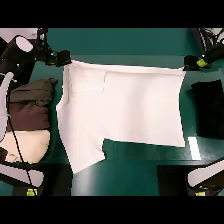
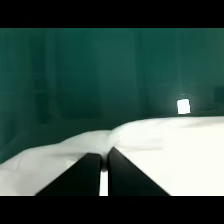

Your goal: Fold the shirts.

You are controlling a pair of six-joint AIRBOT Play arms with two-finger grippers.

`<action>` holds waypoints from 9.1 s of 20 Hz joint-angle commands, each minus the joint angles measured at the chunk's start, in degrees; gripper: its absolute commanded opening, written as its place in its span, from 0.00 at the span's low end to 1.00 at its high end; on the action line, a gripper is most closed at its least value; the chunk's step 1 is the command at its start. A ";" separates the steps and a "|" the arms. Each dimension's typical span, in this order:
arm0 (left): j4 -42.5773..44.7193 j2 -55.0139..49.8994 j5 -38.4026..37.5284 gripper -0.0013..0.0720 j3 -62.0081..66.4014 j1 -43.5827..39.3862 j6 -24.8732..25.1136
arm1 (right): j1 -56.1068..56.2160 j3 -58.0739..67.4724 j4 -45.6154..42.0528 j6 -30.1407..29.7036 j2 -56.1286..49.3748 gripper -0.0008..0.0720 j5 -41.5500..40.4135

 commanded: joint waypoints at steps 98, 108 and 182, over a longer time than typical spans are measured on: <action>-2.23 15.67 4.31 0.06 -31.32 0.52 1.95 | -0.04 -31.58 6.49 -0.44 12.37 0.05 -3.56; -13.07 15.74 -5.27 0.06 -26.75 -0.39 4.39 | -13.73 -32.83 20.85 -13.57 8.90 0.68 1.70; 14.01 16.26 -20.44 0.05 16.81 3.56 -5.18 | 20.61 -38.23 44.70 -14.97 -0.15 0.88 -13.25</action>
